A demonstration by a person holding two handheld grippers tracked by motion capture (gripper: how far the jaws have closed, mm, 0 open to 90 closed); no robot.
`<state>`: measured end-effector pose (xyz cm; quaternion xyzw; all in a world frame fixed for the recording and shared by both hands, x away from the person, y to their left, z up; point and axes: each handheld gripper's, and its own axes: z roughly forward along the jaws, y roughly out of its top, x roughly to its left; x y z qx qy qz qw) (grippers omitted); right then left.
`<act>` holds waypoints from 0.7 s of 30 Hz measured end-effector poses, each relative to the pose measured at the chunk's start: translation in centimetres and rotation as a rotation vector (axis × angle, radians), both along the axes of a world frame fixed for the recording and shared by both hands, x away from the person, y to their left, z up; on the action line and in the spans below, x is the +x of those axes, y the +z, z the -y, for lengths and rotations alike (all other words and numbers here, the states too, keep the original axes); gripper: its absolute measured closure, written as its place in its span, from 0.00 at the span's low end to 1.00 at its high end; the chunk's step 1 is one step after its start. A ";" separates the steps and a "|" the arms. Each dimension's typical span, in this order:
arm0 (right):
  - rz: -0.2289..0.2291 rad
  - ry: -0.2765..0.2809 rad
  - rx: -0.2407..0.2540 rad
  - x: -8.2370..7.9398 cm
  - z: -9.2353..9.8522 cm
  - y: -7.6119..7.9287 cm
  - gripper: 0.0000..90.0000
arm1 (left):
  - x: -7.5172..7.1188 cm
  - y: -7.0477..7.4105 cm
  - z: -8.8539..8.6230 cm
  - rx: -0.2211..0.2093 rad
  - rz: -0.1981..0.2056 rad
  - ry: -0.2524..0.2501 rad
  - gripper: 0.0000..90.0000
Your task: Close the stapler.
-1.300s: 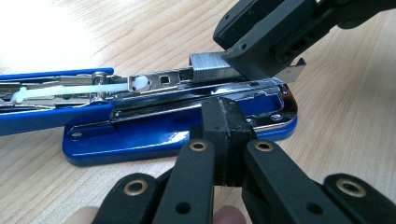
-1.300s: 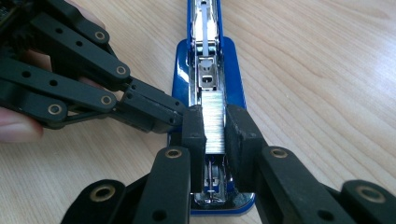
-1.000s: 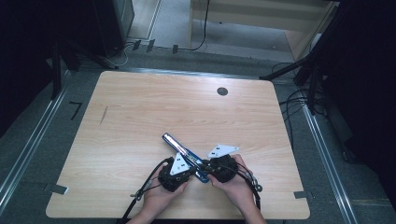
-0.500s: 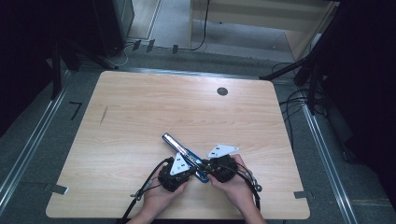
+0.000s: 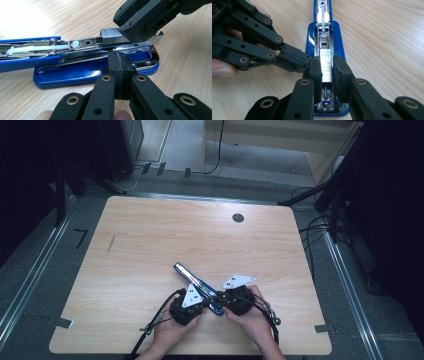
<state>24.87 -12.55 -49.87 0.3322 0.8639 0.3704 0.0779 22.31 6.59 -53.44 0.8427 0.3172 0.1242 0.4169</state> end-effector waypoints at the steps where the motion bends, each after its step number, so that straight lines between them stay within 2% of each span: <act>1: 0.000 0.002 0.000 0.0 0.0 0.0 0.89 | 0.0 0.0 0.0 0.000 0.000 0.000 1.00; 9: -0.013 0.006 0.003 -0.1 0.0 0.0 0.89 | 0.0 0.0 0.0 0.001 0.001 0.000 1.00; 21: -0.005 0.010 0.002 -0.1 -0.1 0.0 0.89 | 0.0 0.0 0.0 0.001 0.001 0.000 1.00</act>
